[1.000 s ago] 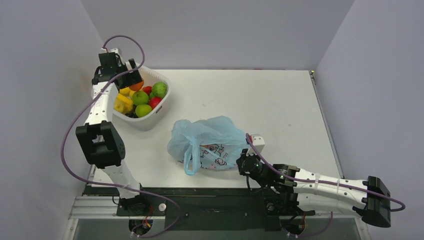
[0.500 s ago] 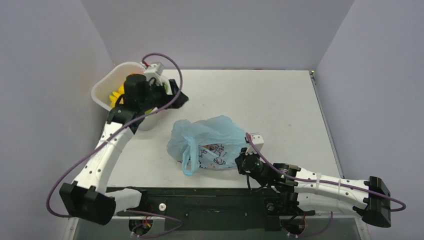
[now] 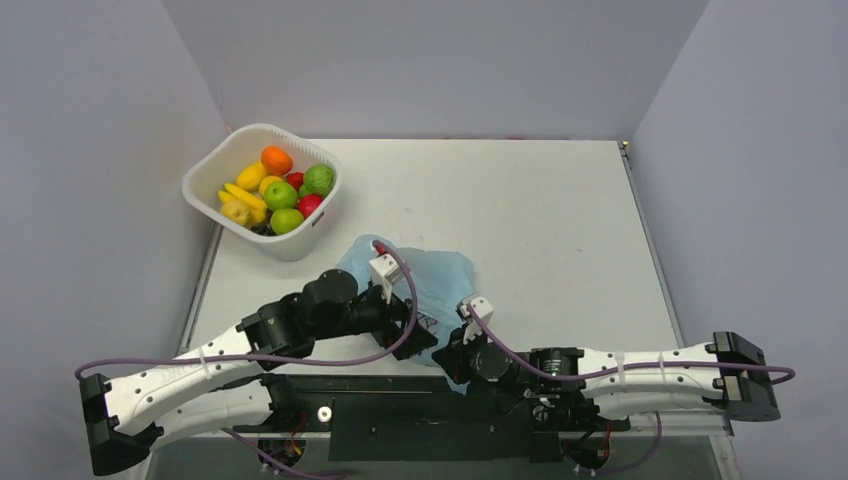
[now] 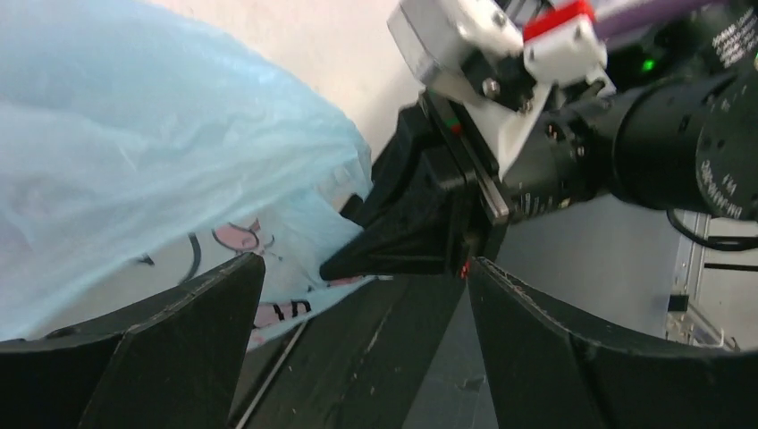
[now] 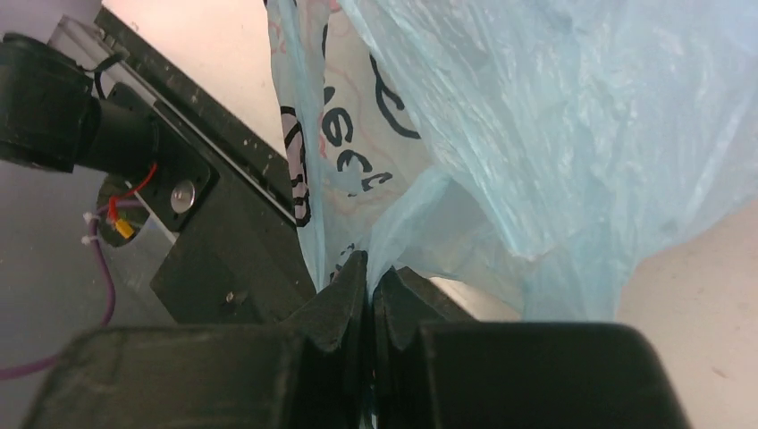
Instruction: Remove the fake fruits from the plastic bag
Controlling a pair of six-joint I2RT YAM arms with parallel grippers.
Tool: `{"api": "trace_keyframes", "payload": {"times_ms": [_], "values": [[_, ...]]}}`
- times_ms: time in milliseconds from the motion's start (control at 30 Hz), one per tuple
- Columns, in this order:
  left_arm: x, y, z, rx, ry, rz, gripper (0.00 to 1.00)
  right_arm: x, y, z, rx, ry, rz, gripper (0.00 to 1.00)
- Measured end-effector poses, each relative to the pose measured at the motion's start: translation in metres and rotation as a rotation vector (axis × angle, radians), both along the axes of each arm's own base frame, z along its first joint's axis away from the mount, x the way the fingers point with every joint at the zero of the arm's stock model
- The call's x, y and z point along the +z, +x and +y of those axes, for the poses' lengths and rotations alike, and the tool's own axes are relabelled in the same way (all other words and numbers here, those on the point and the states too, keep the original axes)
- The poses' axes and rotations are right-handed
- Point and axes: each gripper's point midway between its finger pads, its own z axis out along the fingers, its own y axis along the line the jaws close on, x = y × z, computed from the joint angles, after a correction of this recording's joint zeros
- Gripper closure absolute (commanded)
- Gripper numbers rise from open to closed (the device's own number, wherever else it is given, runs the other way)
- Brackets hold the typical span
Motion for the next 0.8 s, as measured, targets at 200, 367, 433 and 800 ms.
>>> {"api": "trace_keyframes", "payload": {"times_ms": [200, 367, 433, 800], "values": [[-0.039, -0.033, 0.01, 0.001, 0.043, 0.015, 0.23, -0.02, -0.013, 0.007, 0.032, 0.008, 0.032, 1.0], [-0.049, -0.01, 0.016, 0.157, 0.084, -0.006, 0.24, -0.017, -0.013, 0.01, 0.023, 0.033, 0.041, 1.0], [-0.056, -0.002, 0.016, 0.194, 0.112, -0.013, 0.26, -0.016, -0.013, 0.01, 0.018, 0.037, 0.042, 1.0], [-0.095, 0.034, 0.023, 0.36, 0.273, -0.052, 0.29, -0.001, -0.01, 0.008, -0.01, 0.089, 0.022, 1.0]]}}
